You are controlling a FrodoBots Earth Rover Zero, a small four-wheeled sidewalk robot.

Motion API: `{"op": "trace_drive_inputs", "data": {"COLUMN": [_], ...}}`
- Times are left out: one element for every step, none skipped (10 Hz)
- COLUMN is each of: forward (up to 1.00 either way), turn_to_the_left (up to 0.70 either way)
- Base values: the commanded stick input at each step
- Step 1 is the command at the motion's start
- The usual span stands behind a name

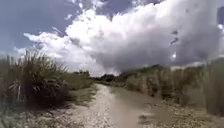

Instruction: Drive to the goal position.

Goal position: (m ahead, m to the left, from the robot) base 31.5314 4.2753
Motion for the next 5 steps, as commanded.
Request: {"op": "trace_drive_inputs", "data": {"forward": [0.85,0.85,0.85,0.85,0.85], "turn_to_the_left": [0.00,0.00,0.00,0.00,0.00]}}
